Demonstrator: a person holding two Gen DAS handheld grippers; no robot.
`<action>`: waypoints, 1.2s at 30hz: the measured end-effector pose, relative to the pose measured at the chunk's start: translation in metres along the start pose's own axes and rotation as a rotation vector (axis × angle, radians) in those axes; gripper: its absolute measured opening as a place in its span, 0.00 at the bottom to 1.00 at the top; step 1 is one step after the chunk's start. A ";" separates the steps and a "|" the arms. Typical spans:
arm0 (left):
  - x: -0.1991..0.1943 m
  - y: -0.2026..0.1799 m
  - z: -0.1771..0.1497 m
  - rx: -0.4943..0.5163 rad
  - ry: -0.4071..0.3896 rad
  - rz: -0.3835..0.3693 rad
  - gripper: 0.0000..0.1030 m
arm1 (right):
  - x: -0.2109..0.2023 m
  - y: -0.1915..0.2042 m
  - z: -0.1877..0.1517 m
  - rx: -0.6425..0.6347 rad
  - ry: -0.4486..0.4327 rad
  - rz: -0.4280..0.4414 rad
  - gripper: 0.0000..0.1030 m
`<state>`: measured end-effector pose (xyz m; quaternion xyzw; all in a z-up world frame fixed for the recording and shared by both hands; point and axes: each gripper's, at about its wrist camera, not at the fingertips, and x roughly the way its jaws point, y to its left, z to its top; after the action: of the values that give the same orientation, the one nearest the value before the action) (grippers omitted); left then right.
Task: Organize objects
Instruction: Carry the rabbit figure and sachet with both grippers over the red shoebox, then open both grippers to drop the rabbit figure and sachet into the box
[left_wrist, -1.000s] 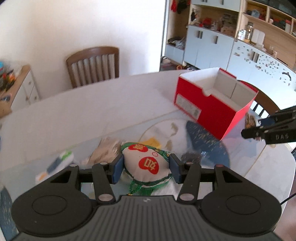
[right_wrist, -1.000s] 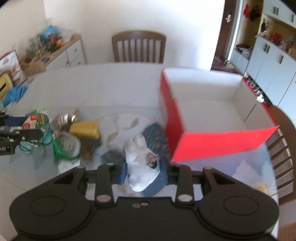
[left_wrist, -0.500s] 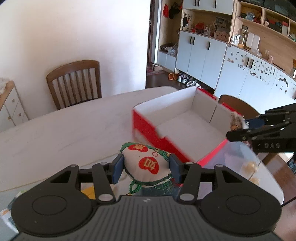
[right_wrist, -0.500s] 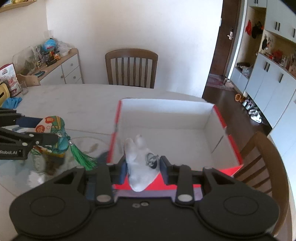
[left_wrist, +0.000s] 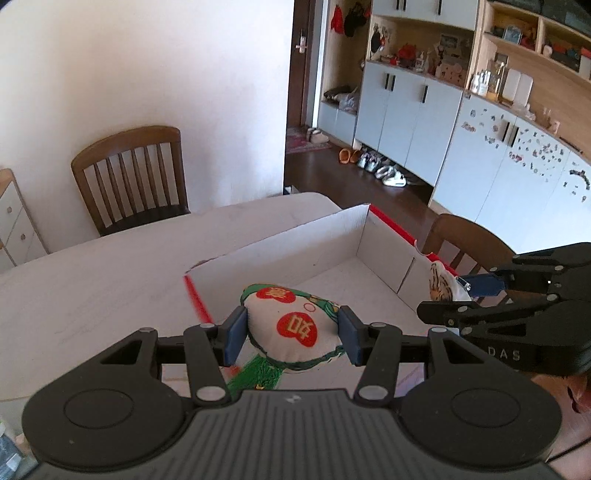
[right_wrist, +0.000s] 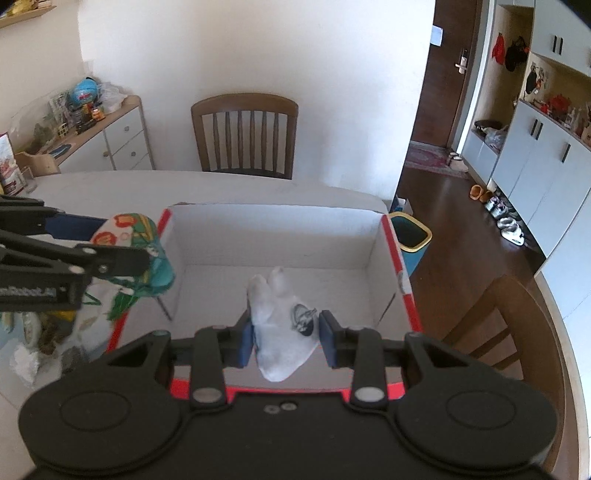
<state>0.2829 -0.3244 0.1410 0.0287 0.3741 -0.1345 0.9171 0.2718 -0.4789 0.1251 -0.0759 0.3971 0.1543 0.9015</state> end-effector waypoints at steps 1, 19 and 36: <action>0.008 -0.002 0.002 -0.001 0.008 0.002 0.50 | 0.003 -0.003 0.000 0.005 0.007 0.001 0.34; 0.128 -0.003 -0.005 -0.029 0.251 0.054 0.51 | 0.085 -0.026 -0.005 0.010 0.173 0.021 0.34; 0.166 -0.007 -0.012 -0.013 0.410 0.017 0.53 | 0.116 -0.028 -0.010 -0.004 0.268 0.029 0.36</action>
<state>0.3865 -0.3663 0.0171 0.0525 0.5536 -0.1158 0.8230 0.3481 -0.4827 0.0331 -0.0921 0.5149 0.1564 0.8378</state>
